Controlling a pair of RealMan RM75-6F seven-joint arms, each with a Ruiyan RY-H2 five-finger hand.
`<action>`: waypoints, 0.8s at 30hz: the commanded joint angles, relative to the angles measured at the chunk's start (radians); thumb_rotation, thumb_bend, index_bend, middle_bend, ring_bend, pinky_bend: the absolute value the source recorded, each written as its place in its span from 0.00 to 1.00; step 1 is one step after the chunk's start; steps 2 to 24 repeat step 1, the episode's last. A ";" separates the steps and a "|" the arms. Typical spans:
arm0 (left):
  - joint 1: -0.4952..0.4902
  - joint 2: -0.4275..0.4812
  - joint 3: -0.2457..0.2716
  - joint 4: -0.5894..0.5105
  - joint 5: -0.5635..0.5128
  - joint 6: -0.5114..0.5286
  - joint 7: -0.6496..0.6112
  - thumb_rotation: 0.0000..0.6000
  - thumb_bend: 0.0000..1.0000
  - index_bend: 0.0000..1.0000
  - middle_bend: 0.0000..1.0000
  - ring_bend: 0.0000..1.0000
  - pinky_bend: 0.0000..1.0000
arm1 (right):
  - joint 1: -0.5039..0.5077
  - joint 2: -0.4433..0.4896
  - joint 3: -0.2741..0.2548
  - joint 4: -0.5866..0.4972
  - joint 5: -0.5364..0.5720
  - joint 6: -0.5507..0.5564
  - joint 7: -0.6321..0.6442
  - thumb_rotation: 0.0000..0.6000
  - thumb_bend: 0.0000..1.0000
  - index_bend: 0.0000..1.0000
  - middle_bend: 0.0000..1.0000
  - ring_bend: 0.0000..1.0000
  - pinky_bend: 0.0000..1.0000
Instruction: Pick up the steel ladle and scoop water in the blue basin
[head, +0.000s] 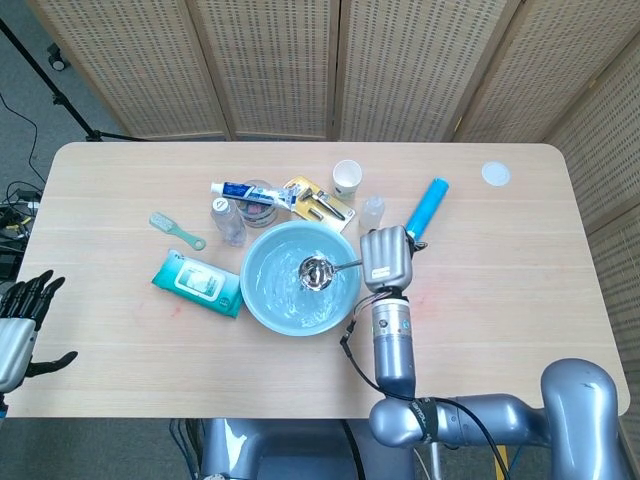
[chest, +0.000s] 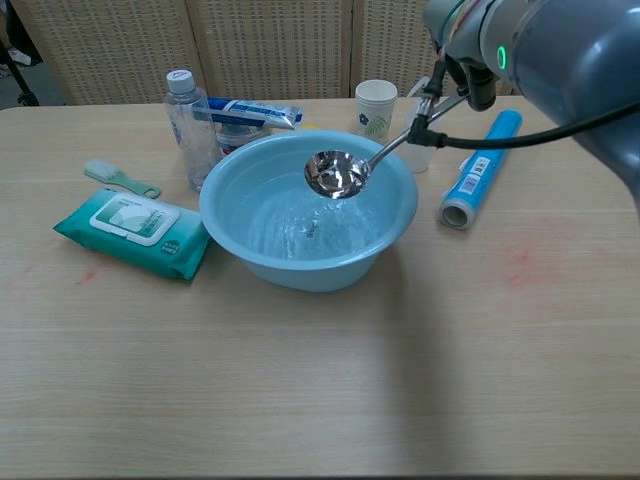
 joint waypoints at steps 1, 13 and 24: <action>0.000 0.000 0.000 0.000 0.000 0.000 -0.001 1.00 0.00 0.00 0.00 0.00 0.04 | 0.015 0.002 0.011 -0.009 0.035 0.011 -0.006 1.00 1.00 0.81 0.86 0.92 1.00; 0.000 0.000 0.000 0.000 0.000 0.000 -0.001 1.00 0.00 0.00 0.00 0.00 0.04 | 0.015 0.002 0.011 -0.009 0.035 0.011 -0.006 1.00 1.00 0.81 0.86 0.92 1.00; 0.000 0.000 0.000 0.000 0.000 0.000 -0.001 1.00 0.00 0.00 0.00 0.00 0.04 | 0.015 0.002 0.011 -0.009 0.035 0.011 -0.006 1.00 1.00 0.81 0.86 0.92 1.00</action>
